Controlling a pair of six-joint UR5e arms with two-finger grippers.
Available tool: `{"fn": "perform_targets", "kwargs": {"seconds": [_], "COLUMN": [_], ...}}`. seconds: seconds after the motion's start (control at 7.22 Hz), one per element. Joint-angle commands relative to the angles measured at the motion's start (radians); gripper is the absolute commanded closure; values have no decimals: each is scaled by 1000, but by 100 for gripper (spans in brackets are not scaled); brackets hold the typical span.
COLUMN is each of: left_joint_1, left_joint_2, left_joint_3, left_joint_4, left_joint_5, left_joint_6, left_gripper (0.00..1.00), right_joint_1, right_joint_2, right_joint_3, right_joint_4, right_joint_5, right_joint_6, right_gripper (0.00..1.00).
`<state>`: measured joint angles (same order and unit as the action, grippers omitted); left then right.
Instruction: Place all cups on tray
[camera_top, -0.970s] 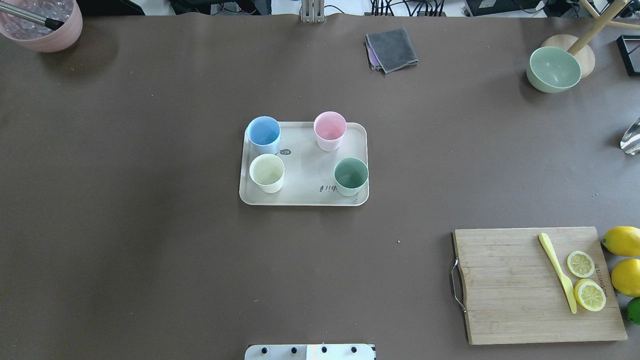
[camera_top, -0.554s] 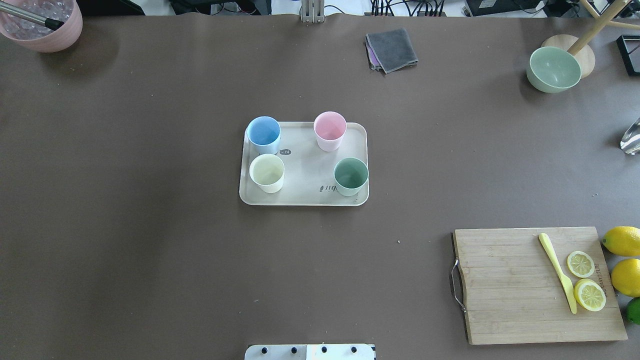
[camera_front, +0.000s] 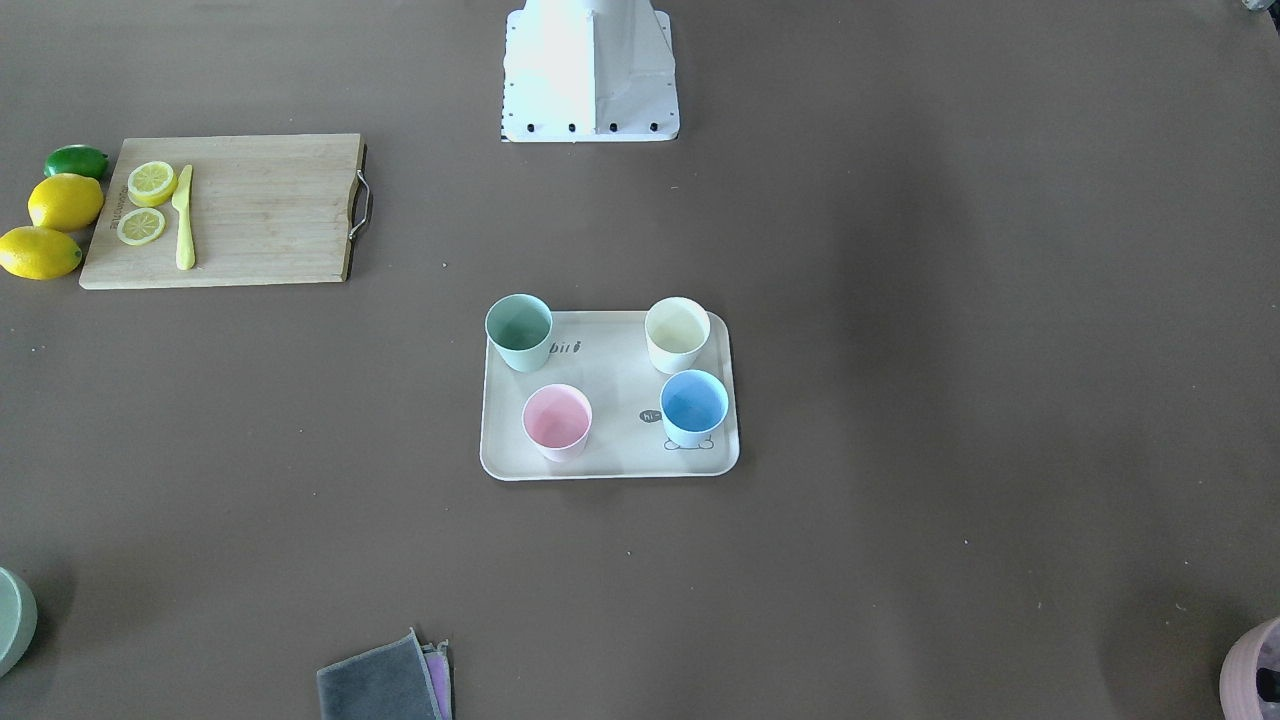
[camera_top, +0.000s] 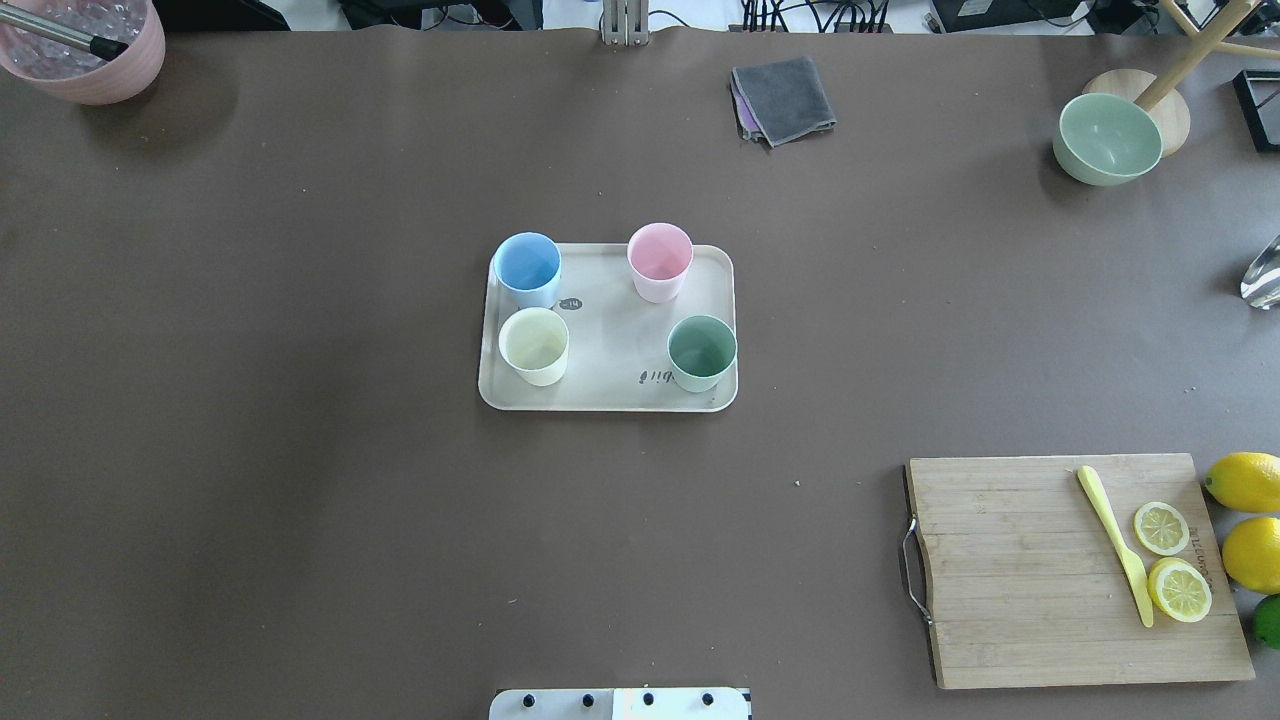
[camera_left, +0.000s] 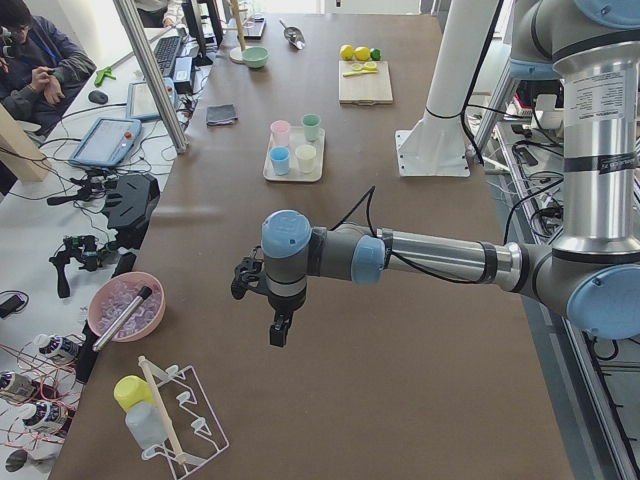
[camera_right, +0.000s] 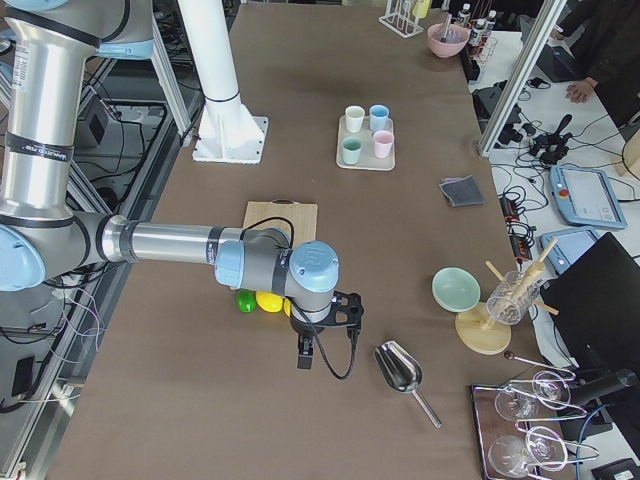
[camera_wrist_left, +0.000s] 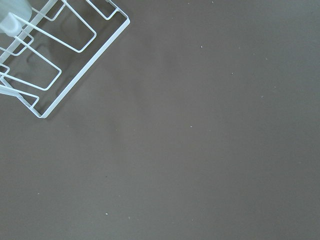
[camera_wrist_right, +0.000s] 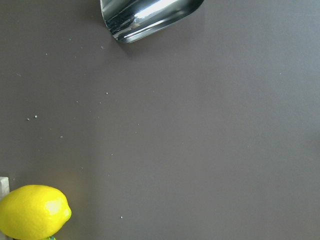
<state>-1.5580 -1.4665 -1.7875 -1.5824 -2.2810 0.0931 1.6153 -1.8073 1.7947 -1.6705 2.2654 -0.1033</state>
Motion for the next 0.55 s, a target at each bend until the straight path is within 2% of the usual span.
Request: {"fn": "perform_targets", "kwargs": {"seconds": [0.0, 0.42], "left_joint_1": [1, -1], "left_joint_2": [0, 15], "left_joint_3": [-1, -4], "left_joint_4": [-1, -1], "left_joint_5": [0, -2], "left_joint_6": [-1, -1], "left_gripper": [1, 1], "right_joint_1": [0, 0], "right_joint_2": [0, 0], "right_joint_3": [0, 0], "right_joint_4": [0, 0], "right_joint_5": [3, 5], "right_joint_6": [1, 1], "right_gripper": [0, 0]}}
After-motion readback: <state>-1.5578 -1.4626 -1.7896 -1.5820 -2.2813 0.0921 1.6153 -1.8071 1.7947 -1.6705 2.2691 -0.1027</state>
